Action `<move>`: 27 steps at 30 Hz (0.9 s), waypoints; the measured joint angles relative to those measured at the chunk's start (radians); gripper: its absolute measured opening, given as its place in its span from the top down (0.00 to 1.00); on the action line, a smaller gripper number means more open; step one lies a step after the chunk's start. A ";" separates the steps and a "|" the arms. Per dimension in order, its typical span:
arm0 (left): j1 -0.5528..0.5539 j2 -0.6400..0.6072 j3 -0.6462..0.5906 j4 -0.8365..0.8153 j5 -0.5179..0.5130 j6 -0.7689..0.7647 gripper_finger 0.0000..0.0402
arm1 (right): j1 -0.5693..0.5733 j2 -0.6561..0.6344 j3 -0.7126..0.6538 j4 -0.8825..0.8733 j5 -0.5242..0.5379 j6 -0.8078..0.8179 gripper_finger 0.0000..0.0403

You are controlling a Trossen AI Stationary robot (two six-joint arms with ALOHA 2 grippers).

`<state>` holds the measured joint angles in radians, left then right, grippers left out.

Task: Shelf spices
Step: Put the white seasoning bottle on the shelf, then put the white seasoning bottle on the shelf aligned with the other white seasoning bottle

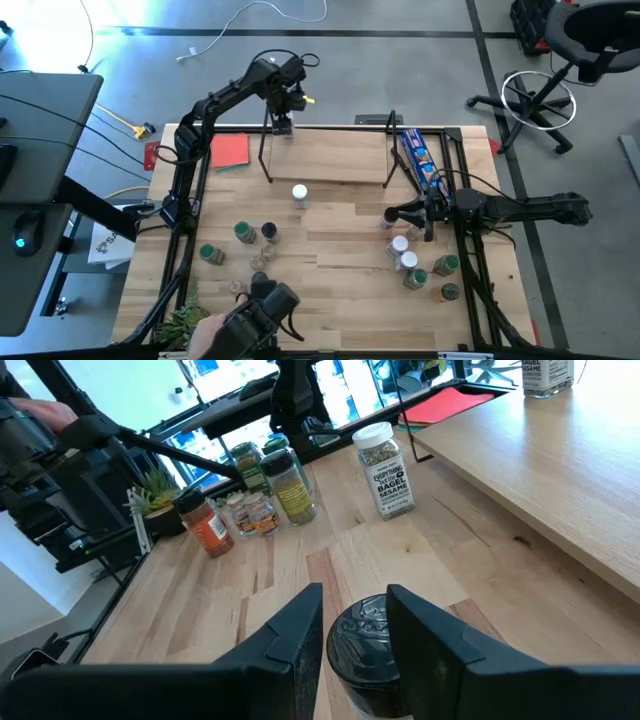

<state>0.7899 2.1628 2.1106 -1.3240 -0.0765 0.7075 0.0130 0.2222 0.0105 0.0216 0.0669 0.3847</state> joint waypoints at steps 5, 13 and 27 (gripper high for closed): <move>-0.006 0.000 0.038 -0.059 -0.019 -0.024 0.35 | 0.000 0.000 0.000 0.000 0.000 0.000 0.73; -0.029 -0.017 0.096 -0.119 -0.066 -0.079 0.35 | 0.000 0.000 0.000 0.000 0.000 0.000 0.73; -0.172 -0.141 0.119 -0.234 -0.294 -0.280 0.35 | 0.000 0.000 0.000 0.000 0.000 0.000 0.73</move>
<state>0.6184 2.0218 2.2292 -1.5580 -0.3708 0.4273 0.0131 0.2222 0.0105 0.0216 0.0669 0.3847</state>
